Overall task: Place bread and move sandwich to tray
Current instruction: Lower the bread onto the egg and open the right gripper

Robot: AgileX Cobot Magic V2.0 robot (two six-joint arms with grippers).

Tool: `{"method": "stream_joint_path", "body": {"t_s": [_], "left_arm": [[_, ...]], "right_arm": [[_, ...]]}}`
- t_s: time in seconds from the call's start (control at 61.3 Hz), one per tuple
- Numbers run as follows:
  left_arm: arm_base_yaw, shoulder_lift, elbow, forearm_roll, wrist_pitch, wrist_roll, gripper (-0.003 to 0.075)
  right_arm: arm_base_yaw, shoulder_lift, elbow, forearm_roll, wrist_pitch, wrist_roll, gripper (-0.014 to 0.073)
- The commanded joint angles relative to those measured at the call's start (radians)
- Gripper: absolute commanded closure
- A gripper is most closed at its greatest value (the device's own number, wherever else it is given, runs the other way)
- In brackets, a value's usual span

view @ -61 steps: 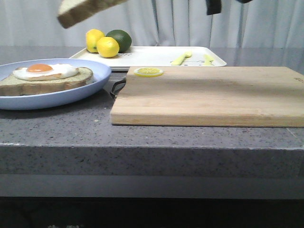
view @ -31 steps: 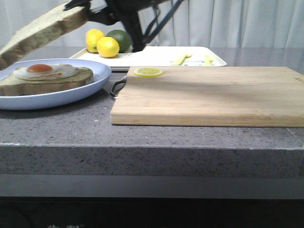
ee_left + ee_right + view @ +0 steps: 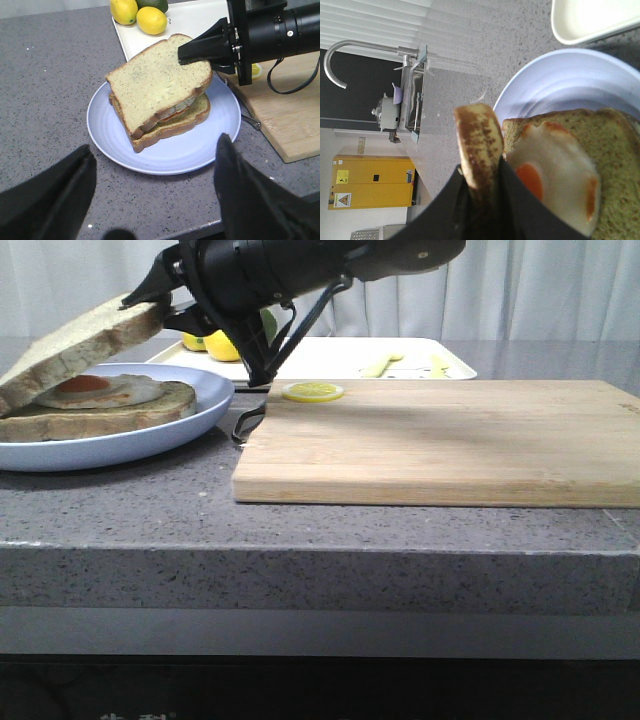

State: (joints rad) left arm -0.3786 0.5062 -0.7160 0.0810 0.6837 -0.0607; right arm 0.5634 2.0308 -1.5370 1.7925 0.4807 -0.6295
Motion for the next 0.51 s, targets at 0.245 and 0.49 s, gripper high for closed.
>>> {"method": "stream_joint_path", "body": {"t_s": [0.245, 0.49], "left_arm": [[-0.008, 0.011, -0.026, 0.003, -0.068, -0.006, 0.0227], [-0.008, 0.011, -0.026, 0.003, -0.068, -0.006, 0.0226]], "right_arm": [[-0.003, -0.075, -0.037, 0.071, 0.058, -0.039, 0.0277], [-0.024, -0.112, -0.037, 0.004, 0.031, -0.039, 0.0209]]}}
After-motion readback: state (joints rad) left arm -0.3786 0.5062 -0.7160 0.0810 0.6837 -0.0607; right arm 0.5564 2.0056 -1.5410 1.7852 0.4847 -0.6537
